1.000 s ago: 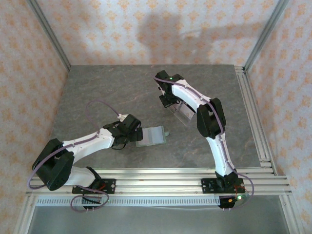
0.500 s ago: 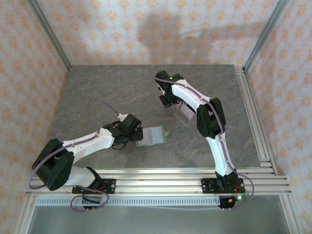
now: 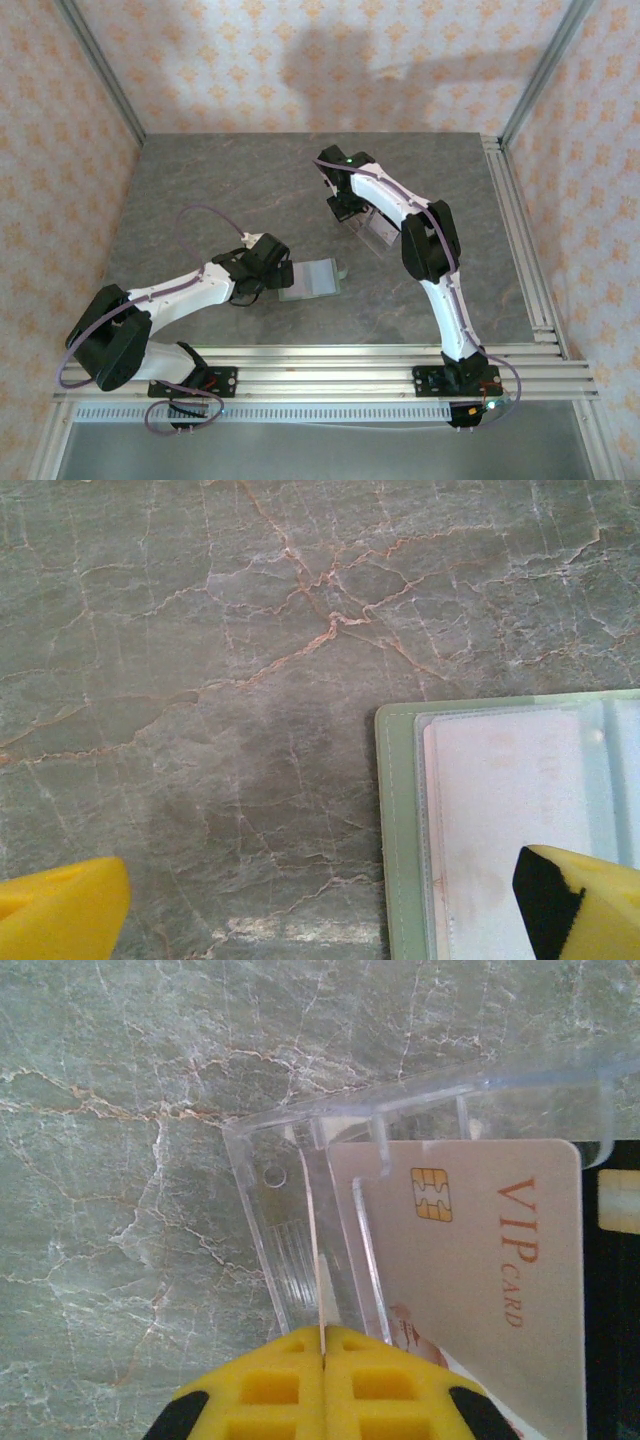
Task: Put the credit cards into the card holder
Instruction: Pick up the credit card from the storage box, then insert the credit card into the card slot.
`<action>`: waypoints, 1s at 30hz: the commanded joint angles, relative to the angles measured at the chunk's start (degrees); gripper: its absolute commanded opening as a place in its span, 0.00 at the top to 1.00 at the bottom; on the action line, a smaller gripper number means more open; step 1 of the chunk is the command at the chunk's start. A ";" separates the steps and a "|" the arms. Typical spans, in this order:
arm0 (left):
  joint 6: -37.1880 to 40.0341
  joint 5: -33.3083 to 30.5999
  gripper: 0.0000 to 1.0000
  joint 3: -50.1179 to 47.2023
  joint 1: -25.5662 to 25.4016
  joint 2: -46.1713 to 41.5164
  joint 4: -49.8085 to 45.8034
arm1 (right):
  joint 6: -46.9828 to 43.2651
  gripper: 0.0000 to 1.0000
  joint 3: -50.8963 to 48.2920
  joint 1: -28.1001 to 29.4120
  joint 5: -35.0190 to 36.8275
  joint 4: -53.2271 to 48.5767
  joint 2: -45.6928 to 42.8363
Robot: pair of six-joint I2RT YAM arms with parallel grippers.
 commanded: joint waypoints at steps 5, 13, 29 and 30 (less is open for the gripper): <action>1.77 -0.72 0.00 1.69 0.52 -0.21 -0.47 | 0.71 1.00 5.42 -0.30 -0.38 -4.19 -3.73; 2.75 0.29 0.00 1.85 0.26 -0.28 -1.25 | 4.99 1.00 4.10 -0.05 -8.06 -2.92 -12.26; 2.49 -3.62 0.00 1.92 -4.32 3.21 -1.92 | 36.44 1.00 -61.30 3.33 -34.52 50.41 -48.41; 2.49 -3.81 0.00 2.10 -4.33 3.55 -2.03 | 37.81 1.00 -63.64 3.67 -34.99 52.40 -49.16</action>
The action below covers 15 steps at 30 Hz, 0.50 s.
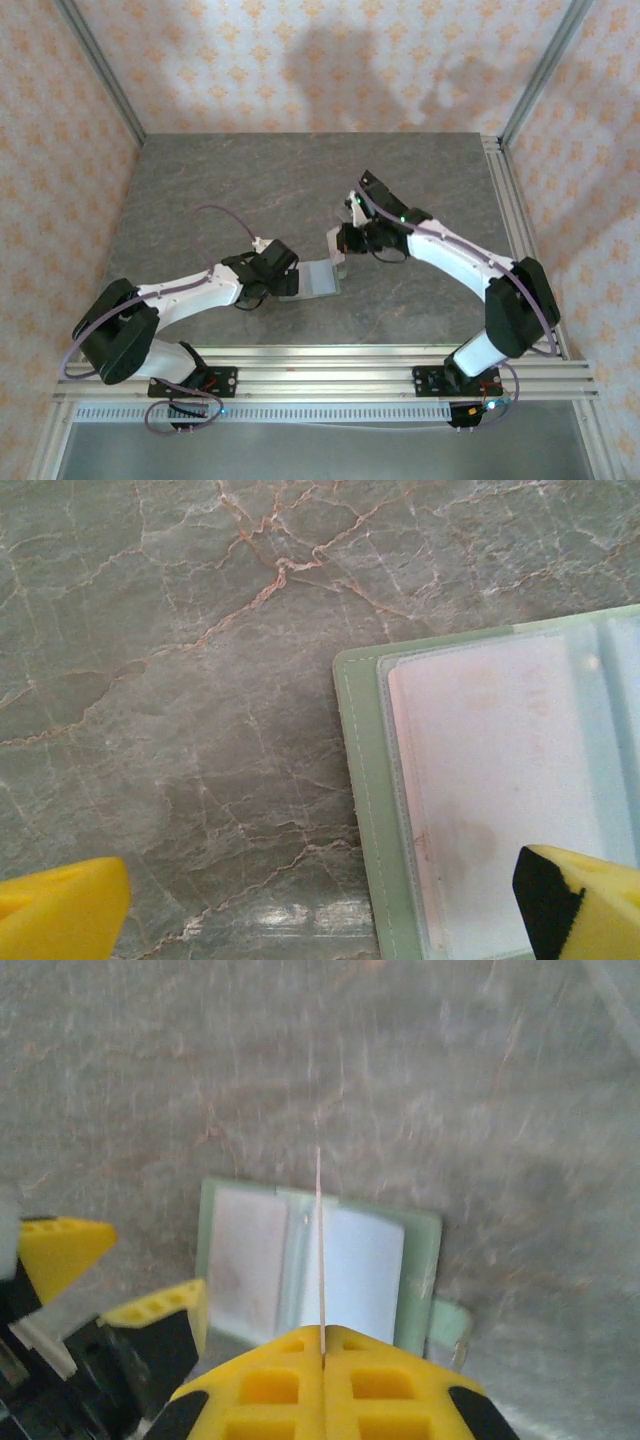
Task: Put the credit cards into the card holder
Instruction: Insert the credit card into the card slot.
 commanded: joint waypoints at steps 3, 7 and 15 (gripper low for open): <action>0.02 -3.86 0.00 1.87 -0.53 1.74 -1.39 | 12.11 1.00 -11.39 1.96 -6.08 21.22 -4.65; -0.37 -4.44 0.00 1.72 -0.54 2.98 -1.21 | 15.92 1.00 -16.59 2.75 -7.11 29.12 -3.89; -2.29 -6.45 0.00 0.73 -0.59 4.35 -1.78 | 18.80 1.00 -20.76 3.38 -10.39 41.11 1.28</action>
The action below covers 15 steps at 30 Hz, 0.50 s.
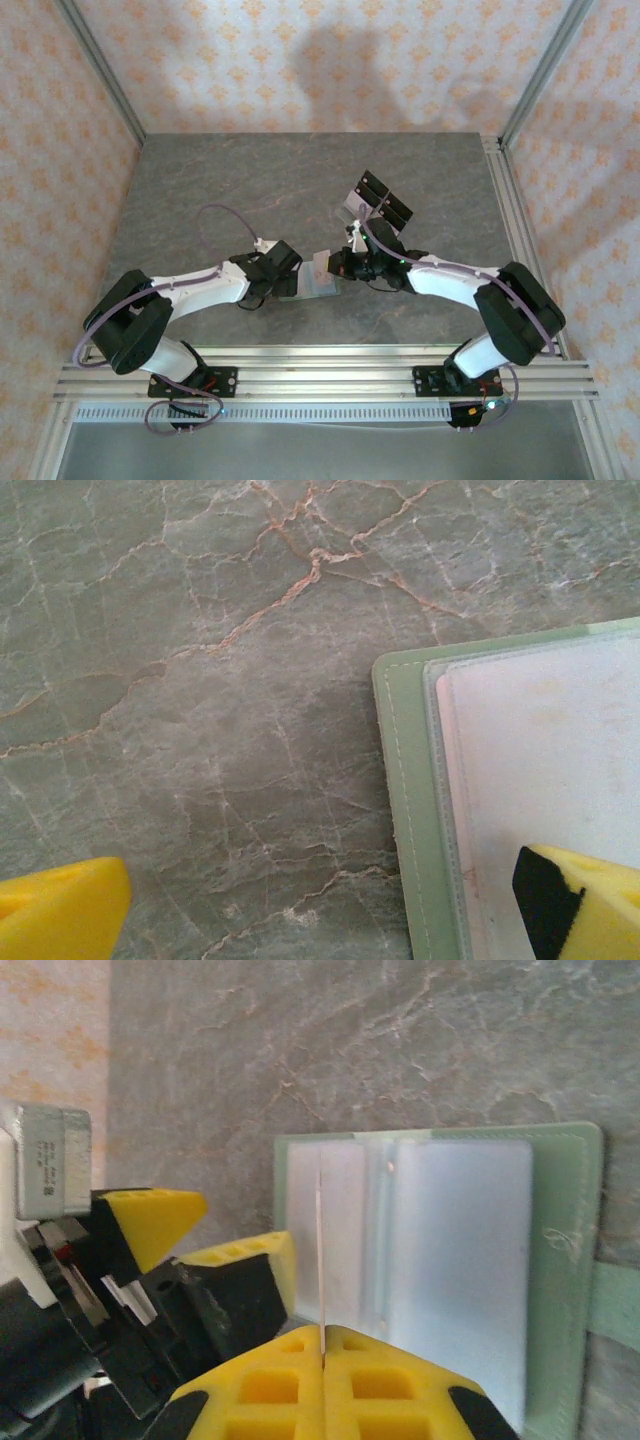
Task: Put the credit cards into the card holder
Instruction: Insert the credit card into the card slot.
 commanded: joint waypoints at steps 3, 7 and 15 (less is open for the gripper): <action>-2.42 -3.96 0.00 -0.51 -0.61 0.17 -2.35 | 2.42 1.00 -1.87 0.48 -2.78 11.34 4.05; -3.14 -4.33 0.00 -1.32 -0.65 -0.07 -3.00 | 2.98 1.00 -2.63 0.50 -3.83 14.58 6.81; -3.57 -4.94 0.00 -2.50 -0.62 -0.44 -3.85 | 3.41 1.00 -4.21 0.54 -4.66 18.48 9.45</action>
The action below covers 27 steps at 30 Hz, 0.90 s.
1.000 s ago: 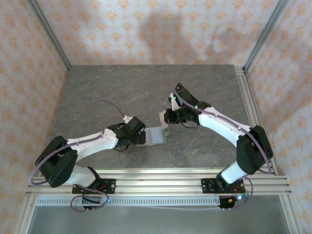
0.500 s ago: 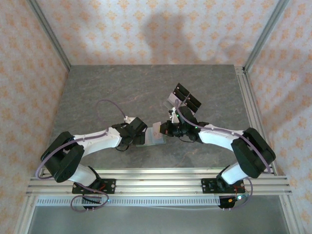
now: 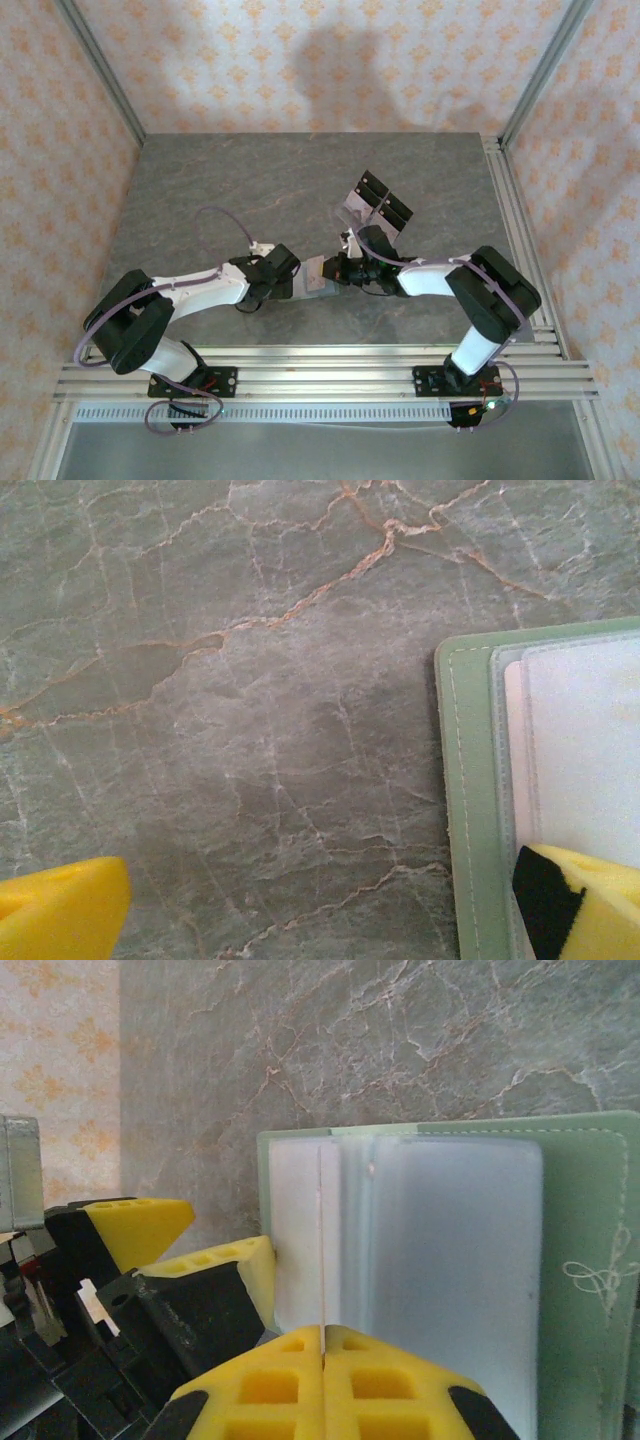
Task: Put the credit cards into the card holder
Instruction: Insert the credit card into the card slot.
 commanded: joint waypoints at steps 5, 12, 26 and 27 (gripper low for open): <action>-1.08 -2.57 0.01 -1.31 -0.59 -0.28 -2.53 | 0.38 1.00 -1.42 0.34 -0.79 5.33 1.87; -0.99 -2.58 0.01 -1.29 -0.56 -0.44 -2.68 | 1.16 1.00 -1.49 0.34 -1.36 7.61 3.65; -0.81 -2.82 0.01 -0.89 -0.53 -0.88 -3.09 | 3.72 1.00 -0.80 0.33 -3.76 12.39 7.37; -0.81 -2.82 0.01 -0.85 -0.56 -0.84 -3.05 | 3.84 1.00 -0.80 0.31 -3.86 12.82 7.61</action>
